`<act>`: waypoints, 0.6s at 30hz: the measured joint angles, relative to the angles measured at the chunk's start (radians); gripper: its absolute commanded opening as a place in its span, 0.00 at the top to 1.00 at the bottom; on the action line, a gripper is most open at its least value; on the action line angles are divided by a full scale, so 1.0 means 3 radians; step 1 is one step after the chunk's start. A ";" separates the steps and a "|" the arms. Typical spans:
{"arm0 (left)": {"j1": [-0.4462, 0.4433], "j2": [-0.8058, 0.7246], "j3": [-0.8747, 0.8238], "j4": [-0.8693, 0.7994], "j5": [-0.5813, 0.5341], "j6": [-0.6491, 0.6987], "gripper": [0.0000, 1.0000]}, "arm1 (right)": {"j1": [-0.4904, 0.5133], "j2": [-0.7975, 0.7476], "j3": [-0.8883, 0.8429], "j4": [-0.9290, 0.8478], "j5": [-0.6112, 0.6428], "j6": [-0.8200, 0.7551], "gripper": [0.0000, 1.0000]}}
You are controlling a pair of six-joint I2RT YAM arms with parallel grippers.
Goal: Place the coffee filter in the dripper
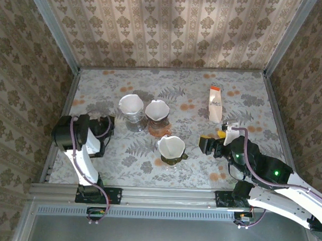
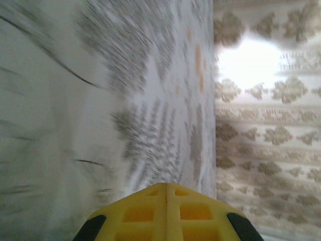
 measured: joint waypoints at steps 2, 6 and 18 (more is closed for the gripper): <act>0.0121 -0.0151 -0.0104 -0.0136 -0.0015 0.0047 0.96 | 0.0000 0.0000 -0.0008 0.0000 0.0011 0.0000 0.16; 0.0174 -0.0659 -0.0189 -0.0736 -0.0024 0.0224 0.94 | 0.0000 0.0000 -0.0024 0.0001 0.0047 0.0000 0.15; 0.0154 -0.3003 0.1040 -0.3707 -0.0505 0.1932 0.00 | -0.0003 0.0004 -0.0043 0.0025 0.0079 -0.0010 0.00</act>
